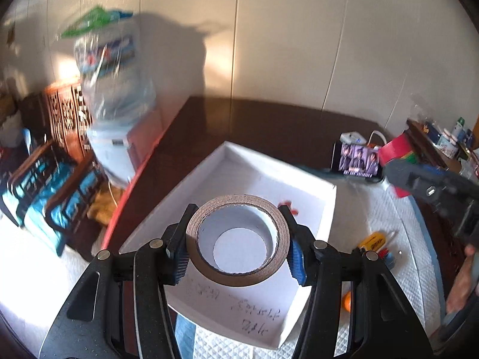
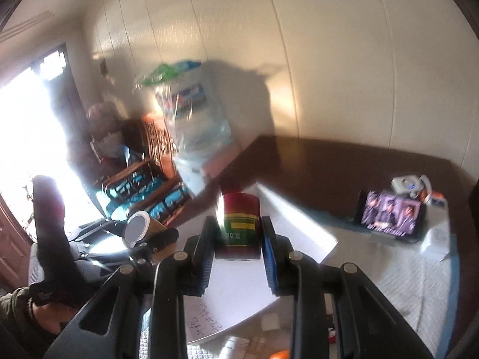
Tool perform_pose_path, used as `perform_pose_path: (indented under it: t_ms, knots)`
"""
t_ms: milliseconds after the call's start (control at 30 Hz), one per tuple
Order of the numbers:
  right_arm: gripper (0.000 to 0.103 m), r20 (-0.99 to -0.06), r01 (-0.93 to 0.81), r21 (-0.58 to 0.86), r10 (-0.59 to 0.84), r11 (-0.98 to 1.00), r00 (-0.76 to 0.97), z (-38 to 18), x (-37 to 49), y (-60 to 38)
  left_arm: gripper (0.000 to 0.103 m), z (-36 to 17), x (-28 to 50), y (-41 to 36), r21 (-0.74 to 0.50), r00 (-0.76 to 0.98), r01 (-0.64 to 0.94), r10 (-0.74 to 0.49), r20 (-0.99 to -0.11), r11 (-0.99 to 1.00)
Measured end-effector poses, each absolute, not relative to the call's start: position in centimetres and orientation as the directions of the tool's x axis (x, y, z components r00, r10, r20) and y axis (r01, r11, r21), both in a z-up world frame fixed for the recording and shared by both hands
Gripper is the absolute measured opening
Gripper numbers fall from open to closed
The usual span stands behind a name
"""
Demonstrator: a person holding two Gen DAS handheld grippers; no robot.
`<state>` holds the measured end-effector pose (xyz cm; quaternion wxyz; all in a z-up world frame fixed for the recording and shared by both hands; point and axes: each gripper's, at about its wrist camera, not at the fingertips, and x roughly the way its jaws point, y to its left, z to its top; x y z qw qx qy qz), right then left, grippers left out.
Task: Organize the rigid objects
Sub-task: 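Carry the tape roll into the white tray and open the left gripper while the right carries the can, then lower the red can into the white tray and open the right gripper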
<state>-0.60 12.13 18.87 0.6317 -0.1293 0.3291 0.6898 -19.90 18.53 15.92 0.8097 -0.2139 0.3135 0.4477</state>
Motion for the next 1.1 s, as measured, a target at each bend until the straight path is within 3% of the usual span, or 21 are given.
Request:
perform_pose_path:
  t_ms: [267, 800, 833, 867, 933, 1000, 1100]
  knots:
    - [0.029, -0.718, -0.946, 0.32, 0.664, 0.048, -0.209, 13.3, -2.0, 16.1, 0.053, 12.6, -20.6, 20.4, -0.066, 0.349, -0.883, 0.557, -0.753, 0.464]
    - [0.029, -0.788, -0.941, 0.33, 0.571, 0.075, -0.231, 9.1, -2.7, 17.7, 0.054, 7.0, -20.5, 23.3, -0.176, 0.357, -0.885, 0.386, -0.851, 0.431]
    - [0.034, -0.79, -0.942, 0.327, 0.568, 0.072, -0.231, 9.1, -2.7, 17.7, 0.055, 7.0, -20.4, 23.3, -0.175, 0.36, -0.881, 0.383, -0.851, 0.44]
    - [0.043, -0.79, -0.943, 0.326, 0.567, 0.068, -0.232, 9.1, -2.8, 17.7, 0.066, 7.0, -20.3, 23.2, -0.177, 0.364, -0.877, 0.377, -0.852, 0.446]
    - [0.09, -0.78, -0.943, 0.319, 0.589, 0.088, -0.209, 9.1, -2.5, 17.5, 0.077, 7.1, -20.7, 23.3, -0.177, 0.358, -0.886, 0.388, -0.849, 0.428]
    - [0.1, -0.769, -0.932, 0.344, 0.603, 0.111, -0.212, 9.2, -1.7, 17.2, 0.082, 7.3, -21.1, 23.5, -0.228, 0.401, -0.876, 0.379, -0.834, 0.425]
    - [0.102, -0.761, -0.918, 0.369, 0.615, 0.146, -0.208, 9.0, -0.8, 16.7, 0.082, 7.9, -21.0, 23.1, -0.225, 0.413, -0.867, 0.391, -0.822, 0.444]
